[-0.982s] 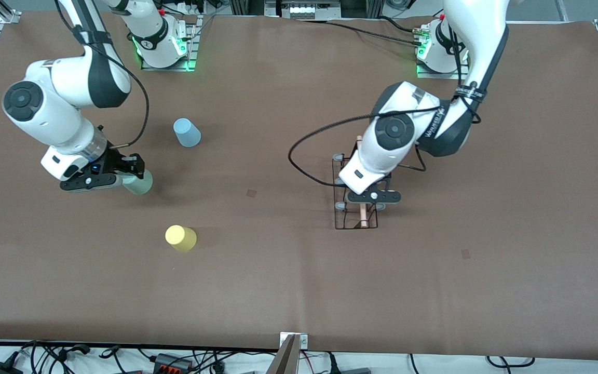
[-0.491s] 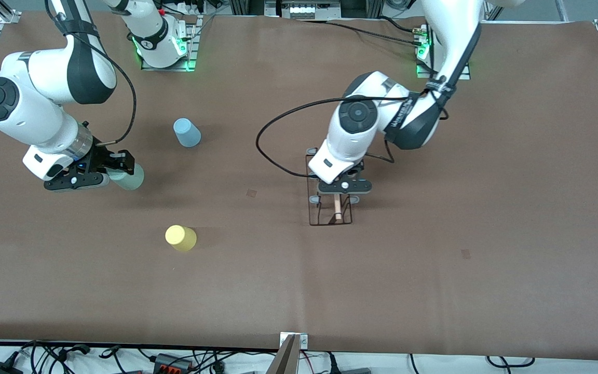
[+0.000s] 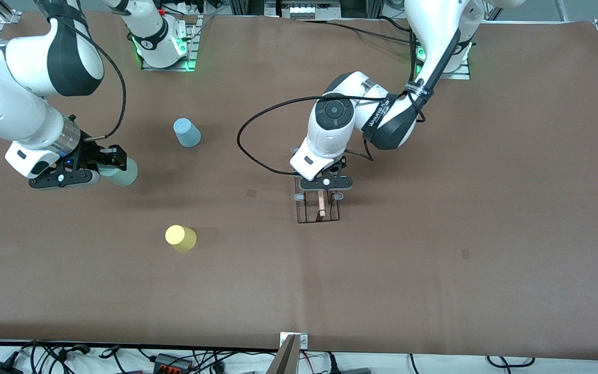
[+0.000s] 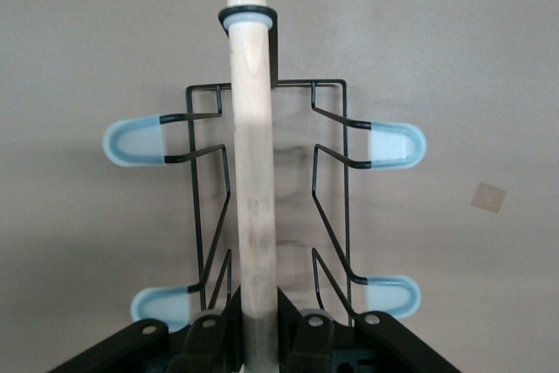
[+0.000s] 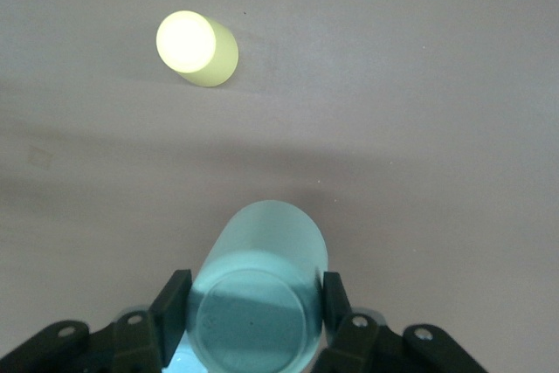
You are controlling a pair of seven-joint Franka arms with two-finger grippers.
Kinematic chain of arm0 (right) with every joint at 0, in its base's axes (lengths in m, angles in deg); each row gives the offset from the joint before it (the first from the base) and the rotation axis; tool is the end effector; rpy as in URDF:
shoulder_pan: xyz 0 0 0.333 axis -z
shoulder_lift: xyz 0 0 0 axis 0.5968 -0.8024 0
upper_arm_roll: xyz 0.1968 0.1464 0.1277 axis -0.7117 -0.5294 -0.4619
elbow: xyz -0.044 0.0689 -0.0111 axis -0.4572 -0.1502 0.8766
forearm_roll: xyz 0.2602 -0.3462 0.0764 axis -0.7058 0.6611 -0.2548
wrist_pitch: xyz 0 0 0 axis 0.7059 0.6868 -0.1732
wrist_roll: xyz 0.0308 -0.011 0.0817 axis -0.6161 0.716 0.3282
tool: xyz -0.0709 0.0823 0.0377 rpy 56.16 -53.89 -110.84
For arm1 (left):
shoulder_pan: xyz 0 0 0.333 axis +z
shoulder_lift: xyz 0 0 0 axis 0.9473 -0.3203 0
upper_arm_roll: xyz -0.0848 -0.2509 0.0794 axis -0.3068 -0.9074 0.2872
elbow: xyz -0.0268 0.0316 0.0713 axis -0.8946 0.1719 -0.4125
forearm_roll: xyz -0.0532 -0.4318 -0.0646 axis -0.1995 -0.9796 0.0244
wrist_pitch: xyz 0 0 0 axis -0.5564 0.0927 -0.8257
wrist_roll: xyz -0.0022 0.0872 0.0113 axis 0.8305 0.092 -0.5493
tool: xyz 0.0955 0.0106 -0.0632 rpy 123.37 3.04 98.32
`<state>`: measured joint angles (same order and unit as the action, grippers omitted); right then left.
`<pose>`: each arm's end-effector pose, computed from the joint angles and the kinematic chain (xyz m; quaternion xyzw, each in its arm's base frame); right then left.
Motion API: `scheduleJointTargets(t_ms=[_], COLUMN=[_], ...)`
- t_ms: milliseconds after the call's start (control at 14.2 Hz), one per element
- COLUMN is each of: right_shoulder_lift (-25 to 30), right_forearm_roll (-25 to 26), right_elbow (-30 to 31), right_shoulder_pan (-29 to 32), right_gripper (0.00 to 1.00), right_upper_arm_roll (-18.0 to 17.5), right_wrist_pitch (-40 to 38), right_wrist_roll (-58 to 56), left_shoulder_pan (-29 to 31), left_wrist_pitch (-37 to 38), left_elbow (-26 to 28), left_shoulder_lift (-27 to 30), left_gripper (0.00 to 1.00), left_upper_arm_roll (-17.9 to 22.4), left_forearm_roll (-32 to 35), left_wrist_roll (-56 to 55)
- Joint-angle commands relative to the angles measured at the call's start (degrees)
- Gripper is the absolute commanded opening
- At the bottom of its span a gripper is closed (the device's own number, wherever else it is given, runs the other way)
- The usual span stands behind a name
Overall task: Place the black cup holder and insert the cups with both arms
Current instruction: 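Lift the rack by the dowel with the left gripper and carry it inward, then lower the rack onto the table with the left gripper and release the dowel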
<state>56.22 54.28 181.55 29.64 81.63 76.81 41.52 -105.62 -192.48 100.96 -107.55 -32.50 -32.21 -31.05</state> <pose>0.6206 0.0726 0.3841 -0.9981 -0.0584 0.0195 0.0020 0.5557 -0.4747 0.2700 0.9986 0.0335 -0.0279 0.0303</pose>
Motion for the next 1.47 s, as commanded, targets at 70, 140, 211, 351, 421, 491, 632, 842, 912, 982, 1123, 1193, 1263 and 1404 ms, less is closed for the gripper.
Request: scheduleJointTargets(t_ms=[70, 140, 211, 351, 421, 491, 632, 842, 912, 982, 1123, 1193, 1263, 1404], right_shoulder_lift=[0.38, 0.38, 0.3, -0.05, -0.14, -0.23, -0.67, -0.85, -0.85, -0.85, -1.02, -1.11, -1.11, -1.11], right_forearm_roll=[-0.72, -0.89, -0.89, -1.07, -1.07, -1.07, -1.07, -1.07, -1.07, -1.07, -1.07, -1.07, -1.07, -1.07], right_elbow=[-1.83, -1.83, -1.83, -1.83, -1.83, -1.83, -1.83, -1.74, -1.66, -1.74, -1.74, -1.74, -1.66, -1.48], right_shoulder_pan=[-2.92, -3.45, -3.81, -5.38, -5.91, -6.35, -6.62, -6.71, -6.62, -6.62, -6.62, -6.62, -6.62, -6.62], right_gripper=[0.15, 0.15, 0.15, 0.15, 0.15, 0.15, 0.15, 0.15, 0.15, 0.15, 0.15, 0.15, 0.15, 0.15], right_upper_arm_roll=[-0.3, -0.3, -0.39, -0.39, -0.39, -0.39, -0.39, -0.39, -0.39, -0.39, -0.39, -0.39, -0.39, -0.39], right_wrist_pitch=[-2.46, -2.37, -2.11, -1.67, -1.58, -1.23, -0.62, -0.44, -0.44, -0.44, -0.44, -0.35, -0.44, -0.35], right_wrist_roll=[6.48, 7.89, 8.51, 10.97, 12.11, 12.99, 13.09, 13.09, 13.09, 13.09, 13.09, 13.09, 13.09, 13.09], left_shoulder_pan=[-0.59, -0.33, -0.15, 0.2, 0.12, -0.06, -0.41, -0.59, -0.59, -0.68, -1.03, -1.03, -1.03, -1.29], left_wrist_pitch=[-0.29, -0.21, -0.03, 0.85, 1.46, 1.38, 0.94, 0.85, 0.68, 0.41, 0.41, 0.41, 0.5, 0.5], left_elbow=[-1.94, -1.94, -1.94, -1.68, -1.5, -1.41, -1.5, -1.5, -1.5, -1.5, -1.5, -1.32, -1.24, -1.23], left_shoulder_lift=[0.05, 0.84, 1.8, 4.61, 4.89, 4.45, 3.49, 3.22, 2.61, 2.52, 2.25, 2.08, 2.08, 1.9], left_gripper=[0.98, 1.0, 1.0, 1.0, 1.0, 1.0, 1.0, 1.0, 1.0, 1.0, 1.0, 1.0, 1.0, 0.57], left_upper_arm_roll=[0.49, 0.49, 0.49, 0.75, 0.75, 0.92, 0.93, 0.93, 0.93, 0.93, 0.93, 0.84, 0.84, 0.75], left_forearm_roll=[0.63, 0.46, 0.45, 0.89, 0.89, 0.98, 1.07, 1.07, 1.16, 1.16, 1.07, 1.07, 1.16, 0.98], left_wrist_roll=[-0.87, -1.05, -1.83, -2.98, -3.07, -3.33, -3.42, -3.42, -3.42, -3.33, -3.33, -3.33, -3.33, -5.08])
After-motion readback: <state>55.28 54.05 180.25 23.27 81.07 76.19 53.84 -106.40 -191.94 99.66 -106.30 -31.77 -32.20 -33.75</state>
